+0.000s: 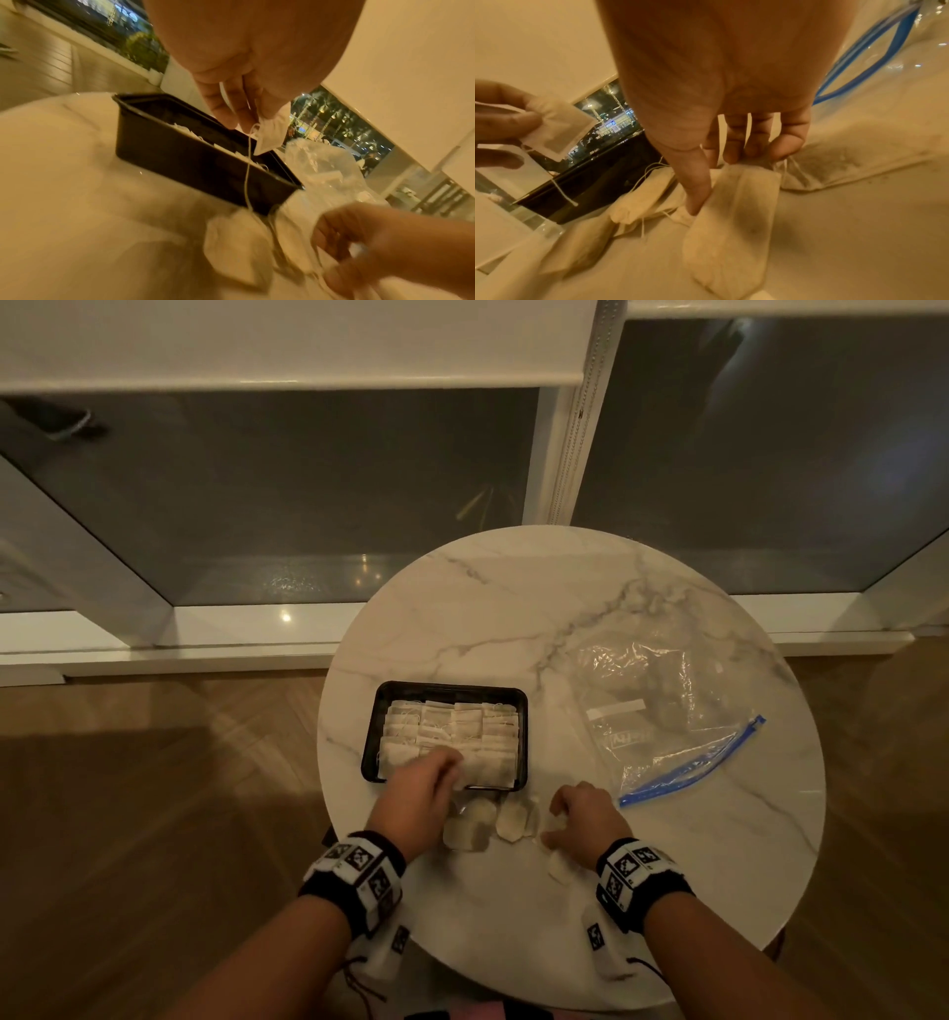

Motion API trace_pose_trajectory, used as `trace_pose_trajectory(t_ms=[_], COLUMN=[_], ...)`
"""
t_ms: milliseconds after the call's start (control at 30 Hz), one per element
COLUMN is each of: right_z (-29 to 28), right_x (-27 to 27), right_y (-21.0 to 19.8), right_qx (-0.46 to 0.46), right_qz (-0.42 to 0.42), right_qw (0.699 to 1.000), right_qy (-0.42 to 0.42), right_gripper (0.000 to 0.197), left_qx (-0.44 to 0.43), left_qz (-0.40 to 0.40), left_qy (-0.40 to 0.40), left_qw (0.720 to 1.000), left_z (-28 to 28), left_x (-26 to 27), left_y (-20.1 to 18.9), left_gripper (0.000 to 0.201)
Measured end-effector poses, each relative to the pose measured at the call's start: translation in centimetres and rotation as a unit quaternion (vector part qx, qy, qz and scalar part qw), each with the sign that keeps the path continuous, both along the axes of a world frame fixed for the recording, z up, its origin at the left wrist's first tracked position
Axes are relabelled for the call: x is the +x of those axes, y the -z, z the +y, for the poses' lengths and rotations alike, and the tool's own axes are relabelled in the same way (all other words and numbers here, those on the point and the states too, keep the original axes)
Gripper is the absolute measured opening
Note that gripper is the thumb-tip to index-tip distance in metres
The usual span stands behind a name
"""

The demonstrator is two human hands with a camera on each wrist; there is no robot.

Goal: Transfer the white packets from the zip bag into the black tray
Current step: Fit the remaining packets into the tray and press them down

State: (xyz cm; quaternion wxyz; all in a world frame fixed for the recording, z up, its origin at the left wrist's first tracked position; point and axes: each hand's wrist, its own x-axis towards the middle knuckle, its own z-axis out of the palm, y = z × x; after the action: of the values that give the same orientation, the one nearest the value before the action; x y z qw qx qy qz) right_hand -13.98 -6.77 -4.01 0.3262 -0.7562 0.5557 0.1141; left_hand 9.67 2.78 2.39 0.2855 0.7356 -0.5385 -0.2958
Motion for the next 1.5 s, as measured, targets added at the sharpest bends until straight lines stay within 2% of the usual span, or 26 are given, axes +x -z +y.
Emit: trace_pose_trajectory(t_ms=[100,233,400,533,700,833,900,967,1067,1233,1367,1500], right_z=[-0.1,-0.3,-0.7,-0.8,-1.6,-2.4,-2.7,-3.0,-3.2,-3.3,-3.2,-3.2], right_x=[0.4,0.4,-0.2,-0.6,-0.6,0.0,0.4,1.1,2.6,6.2,8.6,10.1], right_y=[-0.1,-0.2,-0.5,-0.9,-2.2,-3.6,-4.2,-4.9,-5.7,-5.8,-4.9,-4.1], right_qx=[0.009,0.026,0.037,0.042,0.045,0.030,0.019,0.017,0.015,0.002,-0.001,-0.017], right_qz=[0.004,-0.023,-0.062,-0.113,-0.208,-0.277,-0.295,-0.322,-0.361,-0.343,-0.296,-0.210], right_qw=[1.000,0.999,0.995,0.987,0.960,0.933,0.926,0.916,0.903,0.921,0.944,0.974], right_qy=[0.005,0.042,0.067,0.108,0.184,0.229,0.234,0.238,0.232,0.184,0.144,0.082], right_gripper=[0.024,0.018,0.017,0.020,0.022,0.016,0.013,0.011,0.007,0.011,0.011,0.017], left_qx=[0.001,0.067,0.175,0.201,0.184,0.133,0.098,0.063,0.050,0.088,0.095,0.101], left_qz=[-0.031,-0.118,-0.198,-0.257,-0.252,-0.232,-0.229,-0.236,-0.279,-0.316,-0.324,-0.310], left_qy=[-0.015,0.006,0.054,0.088,0.087,0.061,0.057,0.079,0.146,0.219,0.211,0.199], left_qw=[0.999,0.991,0.963,0.941,0.946,0.962,0.967,0.967,0.948,0.919,0.917,0.924], left_z=[-1.4,-2.7,-3.5,-4.1,-4.5,-4.4,-4.0,-3.3,-2.0,0.0,0.2,0.3], left_x=[2.5,4.5,4.7,4.3,4.3,4.3,4.2,3.6,2.4,1.2,0.8,0.9], left_y=[0.1,1.4,2.6,3.0,3.1,3.4,3.2,2.8,2.7,4.2,4.2,4.6], left_gripper=[0.017,0.016,0.033,0.040,0.030,0.039,0.035,0.029,0.030,0.044,0.048,0.050])
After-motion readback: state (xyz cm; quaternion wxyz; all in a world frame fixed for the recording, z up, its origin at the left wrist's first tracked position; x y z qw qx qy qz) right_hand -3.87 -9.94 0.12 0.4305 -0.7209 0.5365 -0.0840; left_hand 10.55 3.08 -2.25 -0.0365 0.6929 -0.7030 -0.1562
